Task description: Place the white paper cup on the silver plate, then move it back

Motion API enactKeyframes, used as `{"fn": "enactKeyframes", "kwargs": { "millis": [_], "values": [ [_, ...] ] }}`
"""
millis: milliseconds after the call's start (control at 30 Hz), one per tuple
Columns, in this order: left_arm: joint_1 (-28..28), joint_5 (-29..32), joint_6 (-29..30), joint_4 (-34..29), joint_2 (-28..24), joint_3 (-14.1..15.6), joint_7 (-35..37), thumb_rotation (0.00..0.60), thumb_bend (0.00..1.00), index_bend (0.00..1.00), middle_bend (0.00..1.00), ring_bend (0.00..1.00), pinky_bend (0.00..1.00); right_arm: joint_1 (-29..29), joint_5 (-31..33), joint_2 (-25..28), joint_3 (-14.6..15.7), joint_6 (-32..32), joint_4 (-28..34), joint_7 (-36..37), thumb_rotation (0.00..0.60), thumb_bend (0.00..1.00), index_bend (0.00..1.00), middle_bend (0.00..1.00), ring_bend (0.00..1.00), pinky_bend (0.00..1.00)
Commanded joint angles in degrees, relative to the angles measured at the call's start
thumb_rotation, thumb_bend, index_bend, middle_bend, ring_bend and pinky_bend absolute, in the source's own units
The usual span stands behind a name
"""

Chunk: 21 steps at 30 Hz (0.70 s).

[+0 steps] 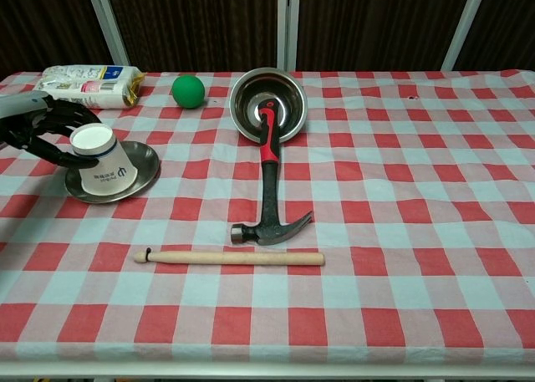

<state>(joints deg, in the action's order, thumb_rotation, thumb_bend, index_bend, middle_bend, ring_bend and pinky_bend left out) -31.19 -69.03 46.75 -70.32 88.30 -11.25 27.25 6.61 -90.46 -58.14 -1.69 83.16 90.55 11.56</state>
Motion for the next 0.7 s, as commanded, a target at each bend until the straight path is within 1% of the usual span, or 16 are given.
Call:
{"fn": "enactKeyframes", "kwargs": {
  "millis": [33, 133, 200, 333, 467, 533, 633, 700],
  "values": [
    [-1.5, 4.3, -2.8, 5.6, 2.4, -1.9, -0.6, 0.6, 0.29, 0.5, 0.29, 0.14, 0.15, 0.0, -0.2, 0.0, 0.1, 0.0, -0.1, 0.1, 0.6, 0.21, 0.05, 0.2, 0.0, 0.13],
    [-1.9, 6.3, -3.5, 8.0, 3.3, -2.9, -1.4, 0.6, 0.29, 0.5, 0.29, 0.14, 0.15, -0.1, -0.5, 0.0, 0.2, 0.3, -0.2, 0.3, 0.6, 0.21, 0.05, 0.2, 0.0, 0.13],
    [-1.7, 6.7, -3.3, 7.7, 3.1, -3.1, -1.3, 0.6, 0.29, 0.5, 0.29, 0.14, 0.15, -0.3, -0.6, 0.0, 0.3, 0.5, -0.3, 0.5, 0.6, 0.21, 0.05, 0.2, 0.0, 0.13],
    [-0.6, 4.5, -2.1, 4.2, 1.5, -2.1, -1.1, 0.6, 0.29, 0.5, 0.29, 0.14, 0.15, -0.5, -0.7, 0.0, 0.5, 0.8, -0.5, 0.7, 0.6, 0.21, 0.05, 0.2, 0.0, 0.13],
    [0.0, 1.5, -3.1, -0.8, -1.0, -0.6, 1.0, 0.6, 0.29, 0.5, 0.29, 0.14, 0.15, -0.4, -0.7, -0.1, 0.5, 0.7, -0.6, 0.8, 0.6, 0.21, 0.05, 0.2, 0.0, 0.13],
    [0.0, 0.5, -3.1, -1.5, -1.5, -0.3, 1.5, 0.6, 0.29, 0.5, 0.29, 0.14, 0.15, -0.3, -0.6, -0.1, 0.4, 0.6, -0.5, 0.6, 0.6, 0.21, 0.05, 0.2, 0.0, 0.13],
    [-0.3, 0.9, -2.2, 0.2, -0.5, -0.9, 1.0, 0.6, 0.29, 0.5, 0.29, 0.14, 0.14, -0.2, -0.5, 0.0, 0.3, 0.4, -0.4, 0.5, 0.6, 0.21, 0.05, 0.2, 0.0, 0.13],
    [-0.8, 2.0, -1.5, 2.7, 0.8, -1.8, -0.2, 0.6, 0.29, 0.5, 0.29, 0.14, 0.14, -0.1, -0.4, 0.0, 0.3, 0.2, -0.3, 0.3, 0.6, 0.21, 0.05, 0.2, 0.0, 0.13]
  ]
}}
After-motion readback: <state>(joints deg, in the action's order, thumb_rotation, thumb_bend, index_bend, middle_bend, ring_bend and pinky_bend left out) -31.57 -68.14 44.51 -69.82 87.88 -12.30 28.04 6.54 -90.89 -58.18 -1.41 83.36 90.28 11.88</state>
